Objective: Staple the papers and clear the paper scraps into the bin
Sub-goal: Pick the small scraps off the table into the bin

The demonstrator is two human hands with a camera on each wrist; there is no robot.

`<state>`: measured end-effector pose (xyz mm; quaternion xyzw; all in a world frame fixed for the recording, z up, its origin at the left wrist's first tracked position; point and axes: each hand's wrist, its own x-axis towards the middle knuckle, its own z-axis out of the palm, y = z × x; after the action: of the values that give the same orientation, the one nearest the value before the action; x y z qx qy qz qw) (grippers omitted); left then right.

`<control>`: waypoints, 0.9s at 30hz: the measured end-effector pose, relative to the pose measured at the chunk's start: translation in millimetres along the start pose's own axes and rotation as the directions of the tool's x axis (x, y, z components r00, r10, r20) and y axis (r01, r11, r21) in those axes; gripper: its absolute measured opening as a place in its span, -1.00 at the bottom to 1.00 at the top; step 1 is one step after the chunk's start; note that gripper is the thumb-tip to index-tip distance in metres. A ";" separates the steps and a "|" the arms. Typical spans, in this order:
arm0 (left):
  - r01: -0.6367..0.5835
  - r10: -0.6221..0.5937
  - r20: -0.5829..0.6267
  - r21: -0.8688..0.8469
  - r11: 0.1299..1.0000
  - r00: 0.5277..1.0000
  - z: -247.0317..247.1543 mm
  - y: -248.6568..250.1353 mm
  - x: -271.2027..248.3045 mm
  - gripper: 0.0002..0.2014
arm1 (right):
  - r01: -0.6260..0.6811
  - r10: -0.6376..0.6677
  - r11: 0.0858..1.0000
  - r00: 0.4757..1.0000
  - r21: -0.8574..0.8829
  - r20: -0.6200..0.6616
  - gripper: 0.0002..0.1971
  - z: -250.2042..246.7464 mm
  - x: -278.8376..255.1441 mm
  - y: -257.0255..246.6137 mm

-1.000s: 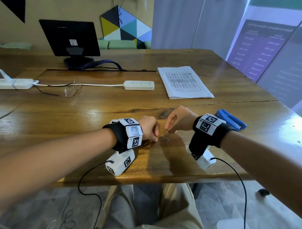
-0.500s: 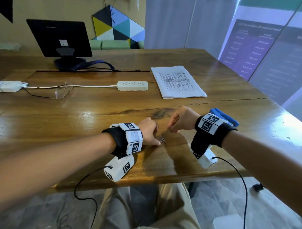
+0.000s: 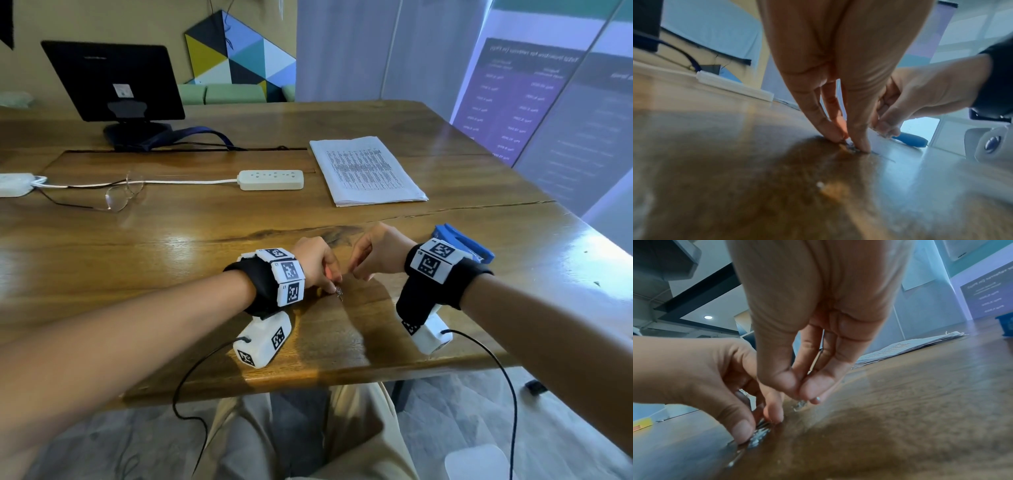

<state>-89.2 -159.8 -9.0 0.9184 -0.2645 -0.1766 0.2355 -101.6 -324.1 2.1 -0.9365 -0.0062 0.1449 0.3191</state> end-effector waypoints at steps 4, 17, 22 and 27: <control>-0.018 0.018 0.003 0.045 0.999 1.000 -1.4 2.9 3.2 -0.81 | 0.002 -0.002 1.000 1.000 0.008 0.004 -0.93 -0.6 -0.1 2.6; -0.144 0.130 0.101 0.141 0.980 0.986 -14.3 1.9 -0.7 -0.79 | -0.015 0.015 1.000 1.000 0.024 -0.005 -0.94 -3.9 -5.0 5.9; -0.100 0.099 0.011 0.103 0.990 0.995 -21.1 -6.8 -1.2 -0.71 | -0.029 0.029 0.999 0.999 0.022 -0.018 -0.93 -5.9 -2.3 11.3; 0.047 -0.043 -0.026 0.189 0.981 0.999 -0.1 -0.5 -2.4 -0.63 | -0.036 0.036 0.999 0.999 0.021 -0.029 -0.94 -5.8 -4.0 11.6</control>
<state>-90.8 -158.0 -8.7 0.9443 -0.2566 -0.1459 0.1458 -104.7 -337.2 0.7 -0.9353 0.0169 0.1368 0.3260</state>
